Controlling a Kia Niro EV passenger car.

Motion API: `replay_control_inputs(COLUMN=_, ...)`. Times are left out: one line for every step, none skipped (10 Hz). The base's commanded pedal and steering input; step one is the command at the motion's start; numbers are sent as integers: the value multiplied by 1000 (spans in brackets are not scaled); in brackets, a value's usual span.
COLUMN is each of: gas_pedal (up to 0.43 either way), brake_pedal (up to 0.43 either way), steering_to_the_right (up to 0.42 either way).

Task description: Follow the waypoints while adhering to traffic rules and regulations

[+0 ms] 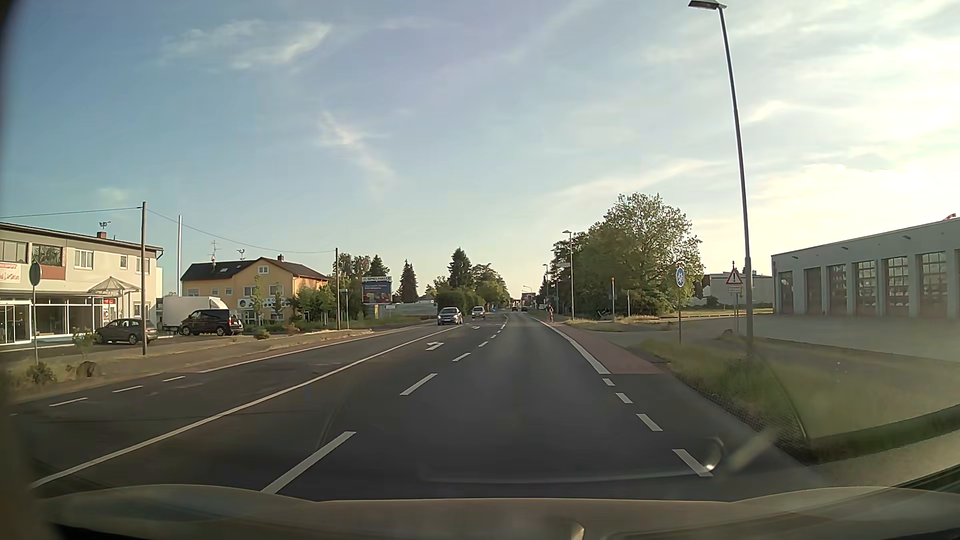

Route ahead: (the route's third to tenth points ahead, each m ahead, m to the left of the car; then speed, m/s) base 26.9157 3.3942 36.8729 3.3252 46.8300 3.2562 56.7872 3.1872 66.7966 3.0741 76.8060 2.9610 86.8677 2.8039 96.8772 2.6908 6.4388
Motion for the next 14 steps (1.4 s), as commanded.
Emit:
replay_control_inputs(gas_pedal=339, brake_pedal=30, steering_to_the_right=19)
replay_control_inputs(gas_pedal=339, brake_pedal=37, steering_to_the_right=19)
replay_control_inputs(gas_pedal=339, brake_pedal=37, steering_to_the_right=19)
replay_control_inputs(gas_pedal=339, brake_pedal=30, steering_to_the_right=18)
replay_control_inputs(gas_pedal=339, brake_pedal=30, steering_to_the_right=17)
replay_control_inputs(gas_pedal=339, brake_pedal=37, steering_to_the_right=16)
replay_control_inputs(gas_pedal=339, brake_pedal=37, steering_to_the_right=15)
replay_control_inputs(gas_pedal=339, brake_pedal=30, steering_to_the_right=11)
replay_control_inputs(gas_pedal=339, brake_pedal=30, steering_to_the_right=6)
replay_control_inputs(gas_pedal=339, brake_pedal=30, steering_to_the_right=5)
replay_control_inputs(gas_pedal=331, brake_pedal=30, steering_to_the_right=5)
replay_control_inputs(gas_pedal=331, brake_pedal=30, steering_to_the_right=5)
replay_control_inputs(gas_pedal=331, brake_pedal=37, steering_to_the_right=4)
replay_control_inputs(gas_pedal=331, brake_pedal=37, steering_to_the_right=4)
